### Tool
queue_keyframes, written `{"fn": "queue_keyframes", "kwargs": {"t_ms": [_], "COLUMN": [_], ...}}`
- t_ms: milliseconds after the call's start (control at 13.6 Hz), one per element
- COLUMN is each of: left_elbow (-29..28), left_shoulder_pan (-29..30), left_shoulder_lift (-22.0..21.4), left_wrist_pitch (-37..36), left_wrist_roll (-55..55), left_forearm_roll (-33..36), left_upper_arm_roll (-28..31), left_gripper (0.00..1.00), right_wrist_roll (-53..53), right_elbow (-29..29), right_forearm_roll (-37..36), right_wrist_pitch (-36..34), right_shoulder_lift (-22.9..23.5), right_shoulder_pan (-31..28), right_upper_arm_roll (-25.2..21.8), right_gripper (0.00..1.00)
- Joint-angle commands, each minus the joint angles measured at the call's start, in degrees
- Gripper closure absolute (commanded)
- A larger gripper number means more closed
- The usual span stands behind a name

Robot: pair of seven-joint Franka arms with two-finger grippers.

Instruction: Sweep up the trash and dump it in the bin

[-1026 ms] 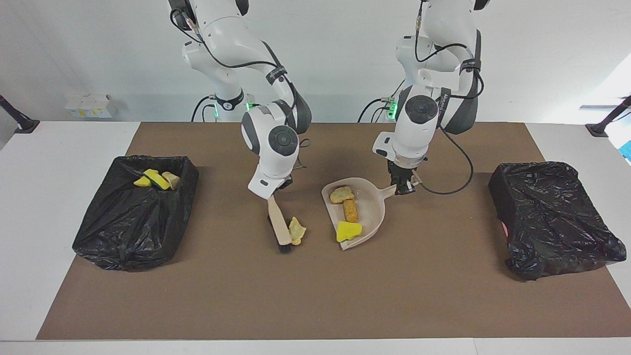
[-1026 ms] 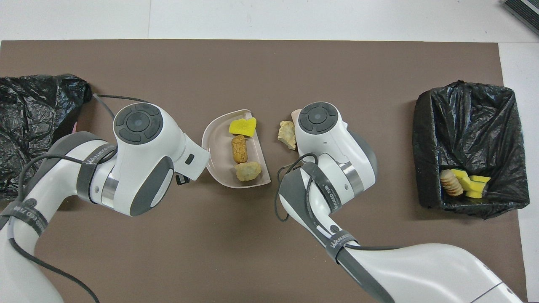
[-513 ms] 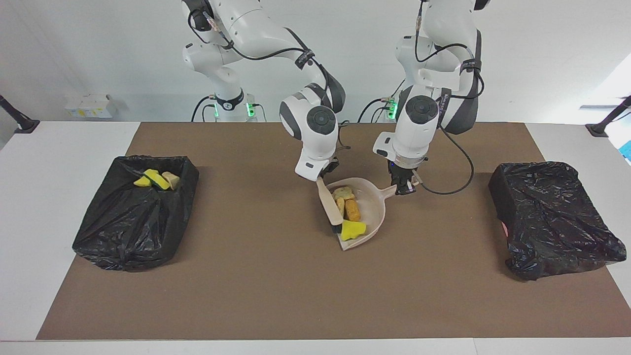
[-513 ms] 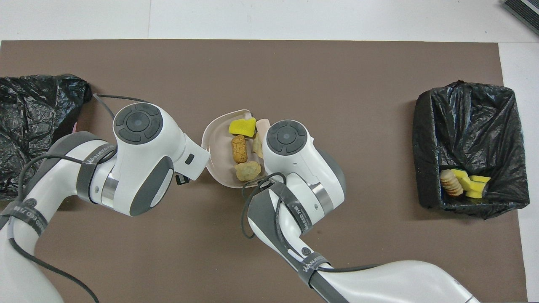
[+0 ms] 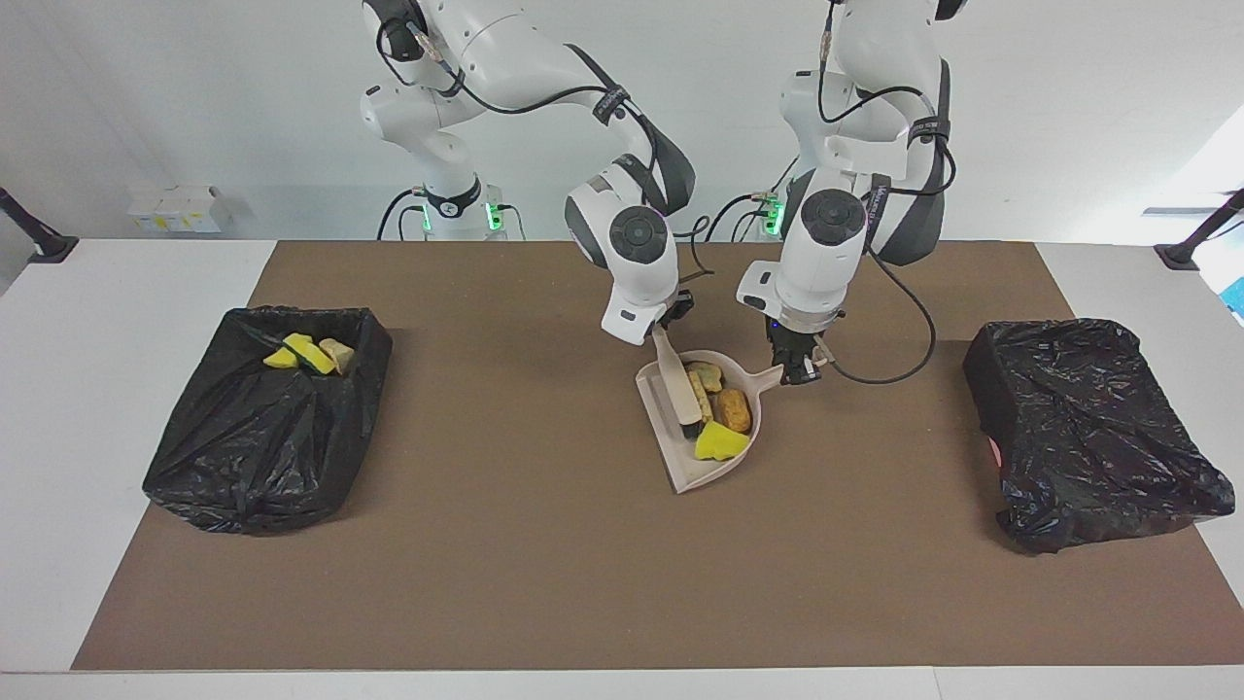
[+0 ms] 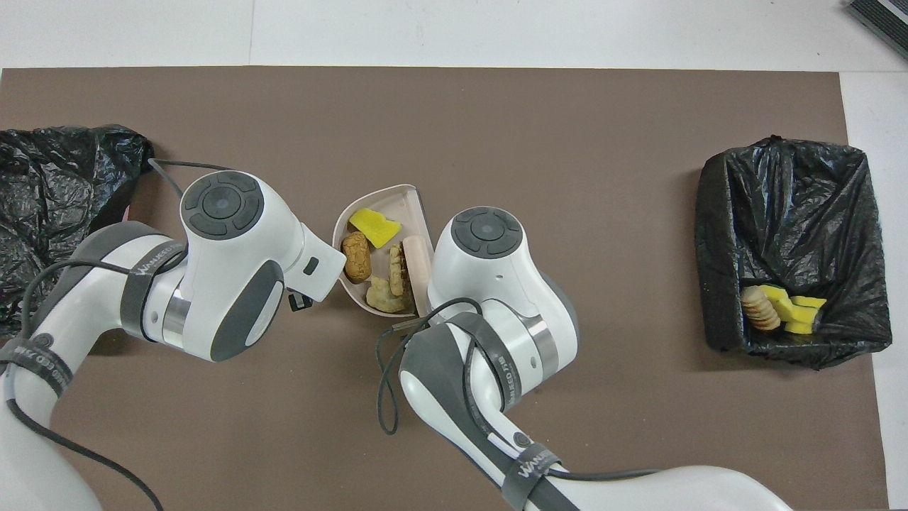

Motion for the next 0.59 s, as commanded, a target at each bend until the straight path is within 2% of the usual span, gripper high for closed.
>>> {"fn": "queue_keyframes", "kwargs": {"t_ms": [0,513], "left_elbow": [-1.08,-1.09], "left_shoulder_pan": [0.39,0.65], "left_shoulder_lift": [-1.37,-1.2], "left_wrist_pitch": [-0.09,0.7], "left_wrist_roll": [-0.16,2.55], "left_forearm_roll": [0.54,0.54], "left_upper_arm_roll": [-0.36,-0.36], "left_gripper": [1.0,1.0], "right_wrist_roll": [-0.4,3.98], "right_elbow": [-0.95,-1.21], "right_forearm_roll": [1.42,-4.29], "right_wrist_pitch": [-6.72,-15.26], "right_shoulder_lift": [-5.85,-9.9], "right_shoulder_pan": [-4.74,-5.99], "right_upper_arm_roll": [0.35,0.35], "right_gripper": [1.0,1.0]}}
